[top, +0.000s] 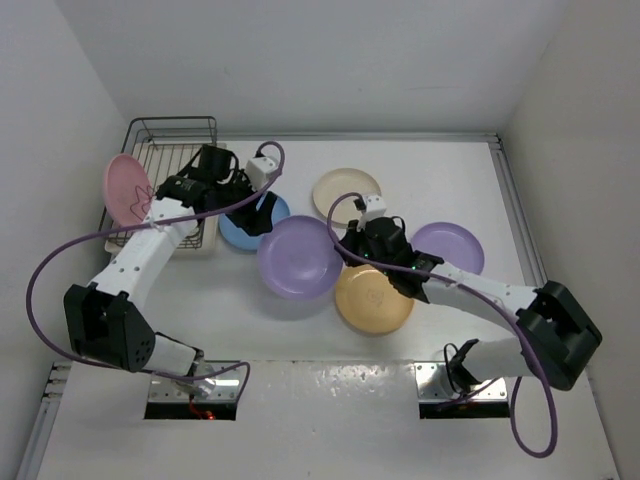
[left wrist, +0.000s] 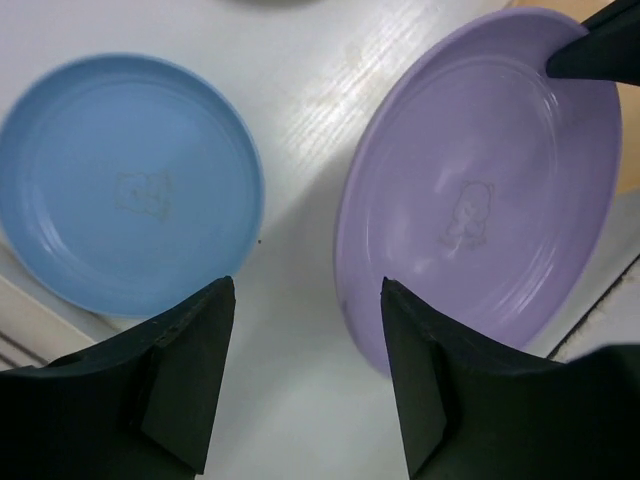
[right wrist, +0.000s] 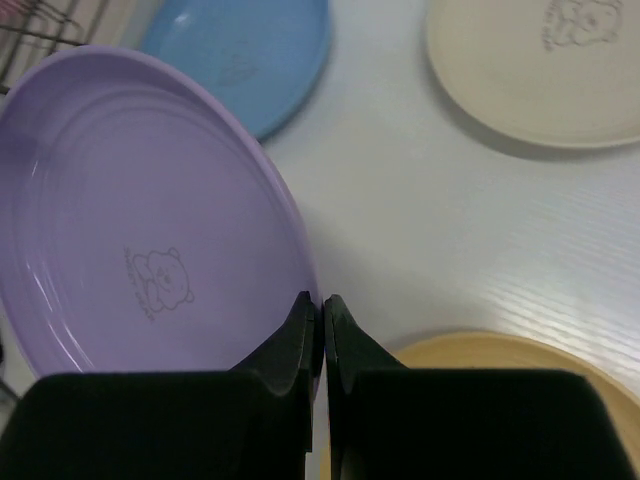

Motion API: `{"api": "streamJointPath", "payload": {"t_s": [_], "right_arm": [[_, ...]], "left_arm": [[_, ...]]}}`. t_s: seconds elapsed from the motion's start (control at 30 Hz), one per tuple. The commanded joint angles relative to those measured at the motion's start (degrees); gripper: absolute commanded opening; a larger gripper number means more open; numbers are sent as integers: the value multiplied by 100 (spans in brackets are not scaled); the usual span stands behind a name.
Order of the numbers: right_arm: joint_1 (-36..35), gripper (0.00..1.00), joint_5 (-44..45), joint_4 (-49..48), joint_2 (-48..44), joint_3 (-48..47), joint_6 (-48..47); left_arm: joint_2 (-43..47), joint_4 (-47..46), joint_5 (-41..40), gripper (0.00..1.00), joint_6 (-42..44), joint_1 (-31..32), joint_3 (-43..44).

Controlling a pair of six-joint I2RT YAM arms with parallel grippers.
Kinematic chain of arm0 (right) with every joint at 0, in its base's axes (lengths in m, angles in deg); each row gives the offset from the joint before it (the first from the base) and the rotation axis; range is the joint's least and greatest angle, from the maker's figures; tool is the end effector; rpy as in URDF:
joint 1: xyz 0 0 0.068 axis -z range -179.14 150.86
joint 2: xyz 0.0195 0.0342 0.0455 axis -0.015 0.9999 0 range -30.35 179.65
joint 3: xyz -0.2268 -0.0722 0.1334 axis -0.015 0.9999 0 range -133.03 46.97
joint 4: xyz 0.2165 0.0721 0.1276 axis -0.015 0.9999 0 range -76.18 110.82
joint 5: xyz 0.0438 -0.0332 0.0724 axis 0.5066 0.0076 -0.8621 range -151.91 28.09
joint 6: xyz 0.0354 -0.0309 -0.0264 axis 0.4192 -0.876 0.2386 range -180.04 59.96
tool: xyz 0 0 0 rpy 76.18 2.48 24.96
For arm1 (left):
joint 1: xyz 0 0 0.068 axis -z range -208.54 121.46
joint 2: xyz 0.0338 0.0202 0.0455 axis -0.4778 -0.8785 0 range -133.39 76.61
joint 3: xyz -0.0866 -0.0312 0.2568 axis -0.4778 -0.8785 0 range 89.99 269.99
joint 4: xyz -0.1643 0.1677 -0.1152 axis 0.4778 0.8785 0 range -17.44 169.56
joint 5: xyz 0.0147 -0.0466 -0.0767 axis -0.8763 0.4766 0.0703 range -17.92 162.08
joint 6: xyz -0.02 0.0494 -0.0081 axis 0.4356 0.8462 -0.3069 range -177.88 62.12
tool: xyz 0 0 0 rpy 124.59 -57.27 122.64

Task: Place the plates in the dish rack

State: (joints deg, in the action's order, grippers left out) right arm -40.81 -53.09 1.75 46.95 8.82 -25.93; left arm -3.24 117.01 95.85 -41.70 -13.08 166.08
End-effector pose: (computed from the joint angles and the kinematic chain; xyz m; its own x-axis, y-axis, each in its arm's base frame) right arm 0.2180 0.1868 0.2133 -0.5928 0.2143 -0.7763 -0.2689 0.8560 0.4416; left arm 0.2785 -0.0919 0.3377 -0.5499 0.4167 -0.7239 0.6832 0.7230 -0.1028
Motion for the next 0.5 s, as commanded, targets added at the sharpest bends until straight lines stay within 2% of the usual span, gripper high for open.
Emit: {"api": "streamJointPath", "payload": {"t_s": [0.0, 0.17, 0.27, 0.3, 0.37, 0.4, 0.43, 0.47], "right_arm": [[-280, 0, 102, -787, -329, -26, 43], [-438, 0, 111, -1007, -478, 62, 8], [-509, 0, 146, -1104, -540, 106, -114], [-526, 0, 172, -1095, -540, 124, -97], [-526, 0, 217, -1095, -567, 141, -97], [-526, 0, 225, -1078, -567, 141, -97], [-526, 0, 243, -1060, -567, 124, -106], [-509, 5, 252, -1016, -558, 115, -106]], "left_arm": [[5, -50, 496, 64, 34, 44, -138], [127, -50, 769, 58, 148, 97, -314], [128, -50, 770, 43, 148, 97, -367], [180, -50, 700, 30, 148, 97, -367], [181, -50, 638, 16, 148, 97, -367], [250, -50, 577, 5, 96, 97, -367], [303, -50, 524, 0, 43, 97, -367], [304, -50, 358, 0, 43, 97, -289]]}}
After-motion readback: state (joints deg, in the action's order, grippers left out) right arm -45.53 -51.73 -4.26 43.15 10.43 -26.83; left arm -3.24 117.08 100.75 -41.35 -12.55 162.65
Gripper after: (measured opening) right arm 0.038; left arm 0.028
